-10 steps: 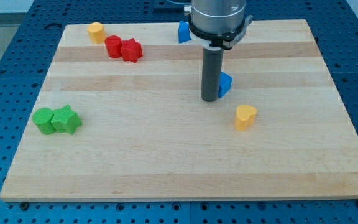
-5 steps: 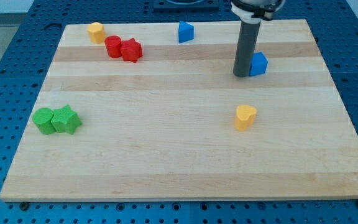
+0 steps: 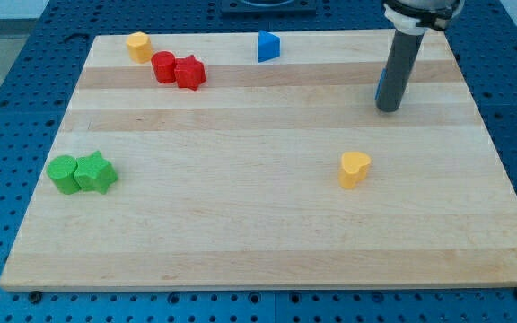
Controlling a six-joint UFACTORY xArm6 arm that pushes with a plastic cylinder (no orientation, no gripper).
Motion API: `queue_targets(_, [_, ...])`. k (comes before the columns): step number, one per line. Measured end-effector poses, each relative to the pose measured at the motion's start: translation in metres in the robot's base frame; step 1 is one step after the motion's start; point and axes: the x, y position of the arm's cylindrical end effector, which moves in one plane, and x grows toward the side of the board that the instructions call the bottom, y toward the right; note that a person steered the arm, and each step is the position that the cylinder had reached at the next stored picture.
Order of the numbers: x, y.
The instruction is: Push the blue cube towards the top right
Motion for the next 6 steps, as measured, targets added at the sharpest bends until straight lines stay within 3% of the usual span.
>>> queue_targets(2, [-0.045, 0.002])
queue_targets(5, [-0.013, 0.008])
queue_targets(6, [-0.033, 0.013])
